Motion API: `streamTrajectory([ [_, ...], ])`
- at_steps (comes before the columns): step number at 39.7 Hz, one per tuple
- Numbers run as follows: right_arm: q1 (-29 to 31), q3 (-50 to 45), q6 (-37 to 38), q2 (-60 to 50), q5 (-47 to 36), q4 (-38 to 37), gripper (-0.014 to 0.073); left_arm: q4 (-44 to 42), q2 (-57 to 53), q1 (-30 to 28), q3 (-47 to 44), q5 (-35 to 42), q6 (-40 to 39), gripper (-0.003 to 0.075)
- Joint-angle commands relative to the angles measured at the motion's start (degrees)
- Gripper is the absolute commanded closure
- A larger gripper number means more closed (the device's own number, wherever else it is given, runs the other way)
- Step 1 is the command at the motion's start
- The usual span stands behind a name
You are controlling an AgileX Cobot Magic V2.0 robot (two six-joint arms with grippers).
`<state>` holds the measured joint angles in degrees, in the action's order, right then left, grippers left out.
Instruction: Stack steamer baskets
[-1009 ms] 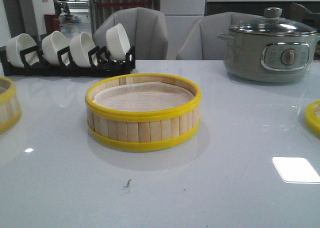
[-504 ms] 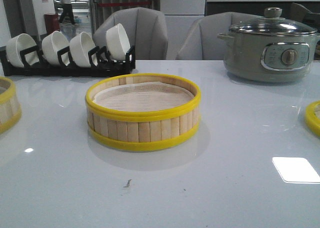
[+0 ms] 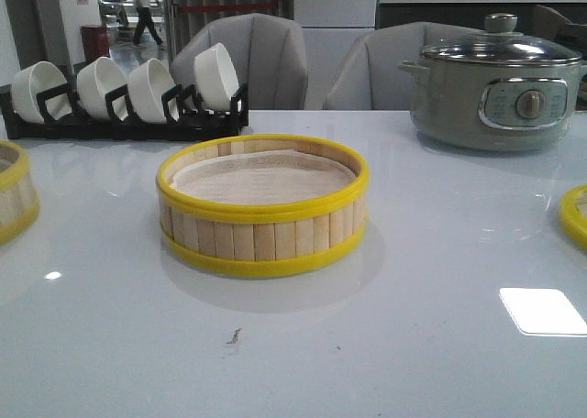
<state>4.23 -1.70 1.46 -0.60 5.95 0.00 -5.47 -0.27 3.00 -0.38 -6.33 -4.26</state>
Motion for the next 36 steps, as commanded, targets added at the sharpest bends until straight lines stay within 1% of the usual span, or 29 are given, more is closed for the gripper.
streamTrajectory([
  [1,0.36,0.84,-0.27,-1.16,-5.33,-0.36,0.057,0.16,-0.67,0.06,0.01,5.09,-0.18,0.0635],
  [24,0.36,0.84,-0.27,-1.16,-5.33,-0.36,0.057,0.16,-0.67,0.06,0.01,5.09,-0.18,0.0635],
  [28,0.36,0.84,-0.27,-1.16,-5.33,-0.36,0.057,4.01,-0.67,0.06,0.01,5.09,-0.18,0.0635],
  [31,0.36,0.84,-0.27,-1.16,-5.33,-0.36,0.057,3.25,-0.67,0.06,0.1,5.09,-0.18,0.0635],
  [36,0.36,0.84,-0.27,-1.16,-5.33,-0.36,0.057,6.07,1.21,0.53,2.56,4.98,-0.18,0.0635],
])
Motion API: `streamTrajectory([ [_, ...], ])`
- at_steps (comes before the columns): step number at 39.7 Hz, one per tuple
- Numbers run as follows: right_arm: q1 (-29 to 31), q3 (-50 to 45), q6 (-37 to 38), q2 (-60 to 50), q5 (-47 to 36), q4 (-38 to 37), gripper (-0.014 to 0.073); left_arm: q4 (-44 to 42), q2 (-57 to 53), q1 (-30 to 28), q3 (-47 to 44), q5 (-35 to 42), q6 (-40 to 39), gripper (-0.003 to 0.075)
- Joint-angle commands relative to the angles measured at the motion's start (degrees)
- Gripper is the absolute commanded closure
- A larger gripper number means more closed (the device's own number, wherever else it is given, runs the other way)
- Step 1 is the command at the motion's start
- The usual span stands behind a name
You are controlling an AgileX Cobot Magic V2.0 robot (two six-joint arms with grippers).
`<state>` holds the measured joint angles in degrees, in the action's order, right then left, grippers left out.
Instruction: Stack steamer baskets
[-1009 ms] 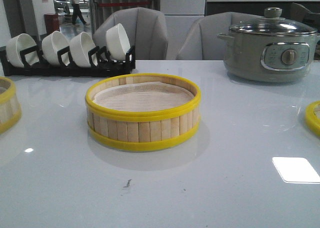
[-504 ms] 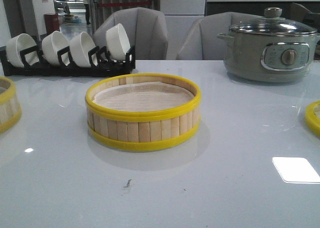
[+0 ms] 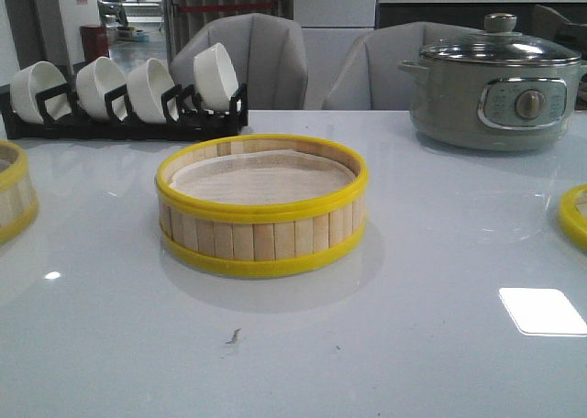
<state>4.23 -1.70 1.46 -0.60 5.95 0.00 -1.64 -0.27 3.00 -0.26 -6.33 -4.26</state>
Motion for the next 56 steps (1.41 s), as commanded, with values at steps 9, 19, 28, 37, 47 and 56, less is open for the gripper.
streamTrajectory([
  [9,0.36,0.84,-0.27,-1.16,-5.33,-0.36,0.057,2.19,20.31,2.41,22.43,0.35,-0.18,0.0635],
  [19,0.36,0.84,-0.27,-1.16,-5.33,-0.36,0.057,-2.74,47.0,3.13,58.42,-27.34,0.16,0.0635],
  [28,0.36,0.84,-0.27,-1.16,-5.33,-0.36,0.057,-5.68,58.96,3.13,72.9,-40.97,0.16,0.0635],
  [37,0.36,0.84,-0.27,-1.16,-5.33,-0.36,0.057,-5.92,60.08,3.13,73.33,-40.85,0.16,0.0635],
  [47,0.36,0.84,-0.27,-1.16,-5.33,-0.36,0.057,-6.35,60.08,3.13,72.84,-40.04,0.16,0.0635],
  [56,0.36,0.84,-0.27,-1.16,-5.33,-0.36,0.057,-6.35,60.08,3.13,73.05,-38.93,0.16,0.0635],
])
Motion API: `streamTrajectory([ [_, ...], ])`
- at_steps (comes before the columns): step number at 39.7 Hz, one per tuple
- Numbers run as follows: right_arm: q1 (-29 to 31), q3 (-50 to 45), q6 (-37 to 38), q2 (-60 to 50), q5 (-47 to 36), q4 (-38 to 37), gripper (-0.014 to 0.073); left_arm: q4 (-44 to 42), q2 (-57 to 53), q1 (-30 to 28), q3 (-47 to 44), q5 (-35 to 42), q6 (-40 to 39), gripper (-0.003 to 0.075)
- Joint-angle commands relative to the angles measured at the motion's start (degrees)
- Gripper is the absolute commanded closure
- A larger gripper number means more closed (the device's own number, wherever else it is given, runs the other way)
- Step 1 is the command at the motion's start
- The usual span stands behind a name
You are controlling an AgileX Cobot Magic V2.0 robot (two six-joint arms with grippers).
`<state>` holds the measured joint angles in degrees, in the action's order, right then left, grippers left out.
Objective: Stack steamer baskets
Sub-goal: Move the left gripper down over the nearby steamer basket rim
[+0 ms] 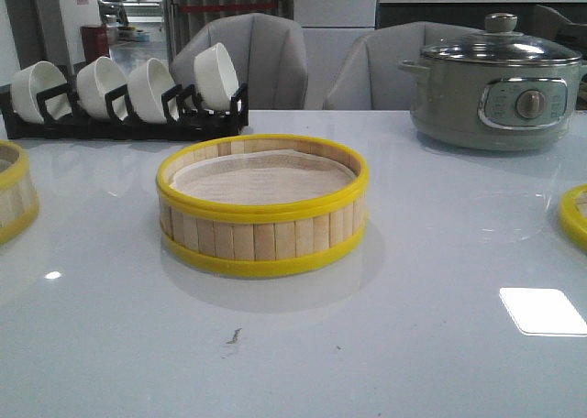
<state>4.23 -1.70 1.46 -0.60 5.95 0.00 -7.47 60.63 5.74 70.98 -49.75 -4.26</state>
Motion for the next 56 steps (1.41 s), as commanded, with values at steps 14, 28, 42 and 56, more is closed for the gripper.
streamTrajectory([
  [14,0.36,0.84,-0.27,-1.16,-5.33,-0.36,0.057,-1.68,-0.93,0.38,1.81,6.55,0.16,0.0635],
  [28,0.36,0.84,-0.27,-1.16,-5.6,-0.36,0.057,-2.22,-0.93,0.38,1.81,6.08,0.16,0.0635],
  [42,0.31,4.41,8.26,-1.06,-12.2,0.0,0.057,-2.22,-0.93,0.38,1.81,4.68,0.16,0.0635],
  [56,0.31,35.48,8.51,27.69,9.68,-2.0,0.057,-1.43,-0.93,0.38,1.81,3.59,0.16,0.0635],
])
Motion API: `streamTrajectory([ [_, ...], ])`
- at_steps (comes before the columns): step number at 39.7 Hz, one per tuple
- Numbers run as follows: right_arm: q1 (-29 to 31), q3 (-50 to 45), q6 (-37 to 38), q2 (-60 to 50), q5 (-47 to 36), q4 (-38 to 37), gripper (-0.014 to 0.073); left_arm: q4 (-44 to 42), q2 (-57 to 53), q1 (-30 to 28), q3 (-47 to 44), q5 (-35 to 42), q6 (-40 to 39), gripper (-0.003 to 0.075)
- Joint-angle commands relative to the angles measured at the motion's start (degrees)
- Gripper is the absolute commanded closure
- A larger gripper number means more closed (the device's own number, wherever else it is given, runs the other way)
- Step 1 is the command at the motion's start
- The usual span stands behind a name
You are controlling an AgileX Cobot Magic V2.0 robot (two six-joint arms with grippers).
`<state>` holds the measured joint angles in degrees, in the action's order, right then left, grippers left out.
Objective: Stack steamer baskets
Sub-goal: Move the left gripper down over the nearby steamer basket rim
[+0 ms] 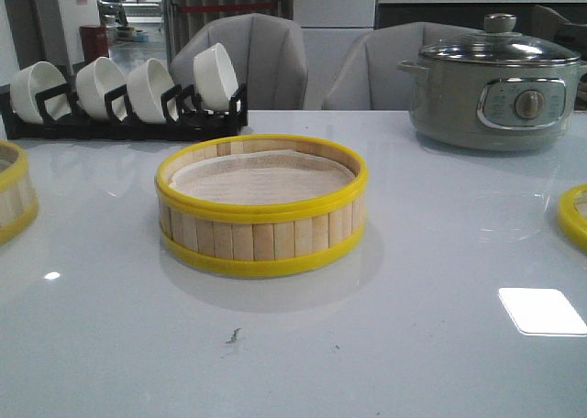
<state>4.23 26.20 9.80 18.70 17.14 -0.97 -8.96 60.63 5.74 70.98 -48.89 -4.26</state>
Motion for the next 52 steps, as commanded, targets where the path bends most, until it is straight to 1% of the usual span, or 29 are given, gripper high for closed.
streamTrajectory([
  [1,0.31,9.77,0.17,10.95,-0.7,-1.03,0.057,0.07,-0.93,0.38,1.81,2.37,0.16,0.0635],
  [6,0.31,18.05,0.17,20.34,2.57,-1.03,0.057,0.68,-0.93,0.38,1.81,1.8,0.16,0.0635],
  [10,0.31,21.45,0.17,24.31,3.05,-1.03,0.057,1.13,-0.93,0.38,1.81,1.54,0.16,0.0635],
  [20,0.31,21.92,0.23,25.6,-0.33,-0.98,0.057,1.66,-0.93,0.38,1.81,0.07,0.16,0.0635],
  [26,0.31,21.92,0.23,25.6,-1.58,-0.98,0.057,6.47,-0.93,0.38,1.81,-0.14,1.46,0.0635],
  [31,0.31,21.92,0.23,25.6,-1.4,-0.98,0.056,8.28,-0.93,0.38,1.81,-0.14,3.47,0.0635],
  [32,0.31,21.92,0.23,25.6,-1.47,-0.98,0.0547,8.96,-0.93,0.38,1.81,-0.14,3.62,0.0635],
  [33,0.31,21.92,0.23,25.9,-1.63,-0.98,0.0515,8.96,-0.93,0.38,1.81,-0.14,3.89,0.0635],
  [35,0.31,21.92,0.23,26.35,-2.23,-0.98,0.0423,9.27,-0.93,0.38,1.81,-0.14,3.88,0.0635],
  [38,0.31,21.92,0.23,26.83,-3.23,-0.98,0.0199,9.36,-0.93,0.38,1.81,-0.14,3.88,0.0635],
  [40,0.31,21.92,0.23,26.83,-3.92,-0.98,0.0099,9.36,-0.93,0.38,1.81,-0.14,3.88,0.0635],
  [41,0.31,21.92,0.23,26.83,-4.16,-0.98,0.0076,9.36,-0.93,0.38,1.81,-0.14,3.88,0.0635],
  [43,0.31,21.92,0.23,26.83,-4.78,-0.98,0.0066,9.7,-0.93,0.38,1.81,-0.14,4.26,0.0635],
  [48,0.31,21.92,0.23,26.85,-5.07,-0.98,0.0124,13.0,-0.93,0.38,1.81,-0.04,6.43,0.0635],
  [52,0.31,21.92,0.23,26.85,-4.95,-0.98,0.0134,13.24,-0.93,0.38,1.81,0.08,6.43,0.0635],
])
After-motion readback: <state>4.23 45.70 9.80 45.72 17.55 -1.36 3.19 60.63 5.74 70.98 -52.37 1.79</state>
